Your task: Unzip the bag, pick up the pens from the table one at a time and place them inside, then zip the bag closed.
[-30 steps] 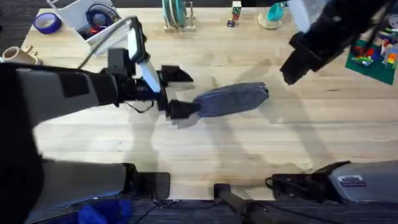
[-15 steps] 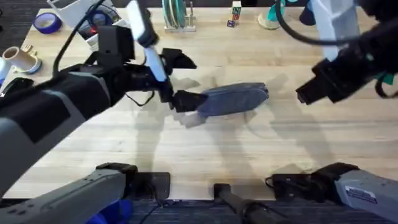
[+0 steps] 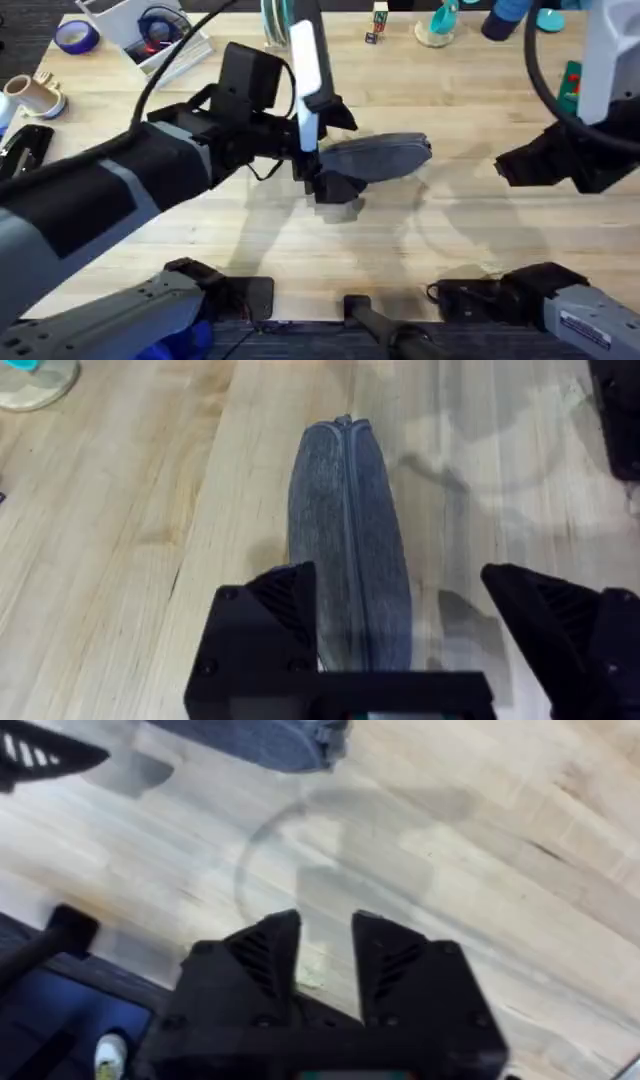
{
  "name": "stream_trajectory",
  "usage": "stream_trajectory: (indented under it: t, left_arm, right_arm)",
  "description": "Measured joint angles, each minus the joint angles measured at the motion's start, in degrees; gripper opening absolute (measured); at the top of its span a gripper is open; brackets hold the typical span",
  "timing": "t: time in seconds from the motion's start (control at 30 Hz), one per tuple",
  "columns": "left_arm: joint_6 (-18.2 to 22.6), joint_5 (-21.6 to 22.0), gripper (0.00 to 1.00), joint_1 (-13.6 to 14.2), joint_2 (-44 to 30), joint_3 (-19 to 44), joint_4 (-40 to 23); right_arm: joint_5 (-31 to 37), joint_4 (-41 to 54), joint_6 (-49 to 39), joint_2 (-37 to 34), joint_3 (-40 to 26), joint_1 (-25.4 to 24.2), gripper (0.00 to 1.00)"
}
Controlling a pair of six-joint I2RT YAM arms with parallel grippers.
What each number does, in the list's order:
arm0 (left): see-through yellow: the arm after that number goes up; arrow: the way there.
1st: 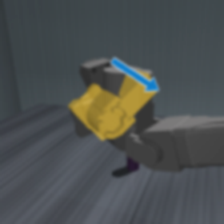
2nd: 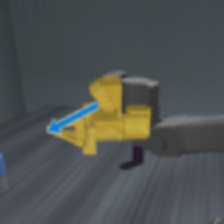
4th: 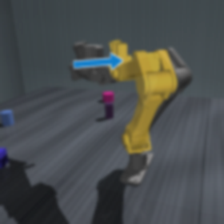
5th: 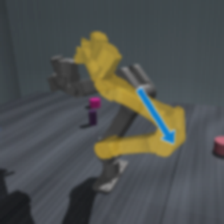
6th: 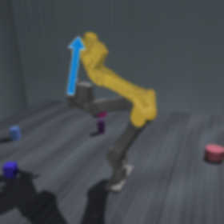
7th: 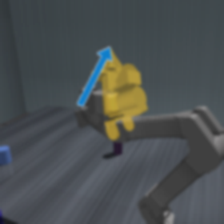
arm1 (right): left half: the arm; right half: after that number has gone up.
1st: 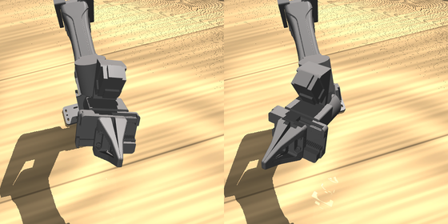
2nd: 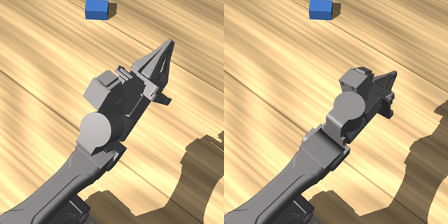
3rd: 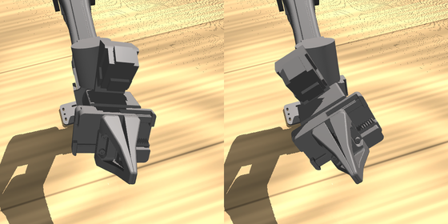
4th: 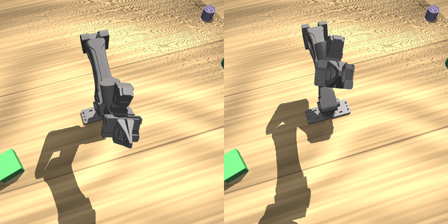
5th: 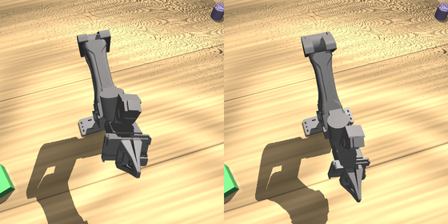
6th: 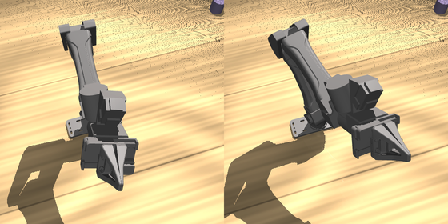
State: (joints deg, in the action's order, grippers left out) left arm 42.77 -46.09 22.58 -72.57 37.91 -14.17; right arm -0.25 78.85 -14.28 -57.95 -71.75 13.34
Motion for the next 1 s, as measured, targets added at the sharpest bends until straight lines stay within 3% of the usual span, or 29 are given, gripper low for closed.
stream_trajectory:
  t: [0.03, 0.17, 0.2, 0.37, 0.57, 0.83, 1.0]
  left_arm:
    - [0.0, 0.7, 0.993, 0.5, 0.0, 0.0, 0.0]
    - [0.0, 3.1, 0.993, 1.8, 0.0, 0.0, 0.0]
    - [-0.1, 3.5, 0.993, 2.0, 0.0, 0.0, 0.0]
    - [-0.3, 4.4, 0.993, 2.6, -0.5, 0.0, 1.0]
    - [-3.4, 5.1, 0.993, 2.7, -4.4, 0.1, 6.4]
    - [-4.7, 5.4, 0.993, 2.7, -5.5, 0.1, 6.5]
    - [-4.9, 5.4, 0.993, 2.7, -5.5, 0.1, 6.4]
  right_arm:
    - [0.0, -0.3, -0.6, 0.1, 0.3, -0.6, 0.385]
    - [-1.5, -1.6, -3.7, -0.6, 1.0, -3.1, 0.947]
    - [-2.1, -2.0, -4.3, -1.0, 1.0, -3.5, 0.98]
    - [-6.1, -3.8, -10.3, -3.8, 1.1, -5.3, 0.983]
    - [-11.0, -3.9, -21.0, -7.9, 1.1, -7.1, 0.961]
    - [-14.4, -4.2, -34.5, -14.5, 1.1, -8.3, 0.964]
    - [-14.8, -4.3, -38.4, -17.2, 1.1, -8.3, 0.996]
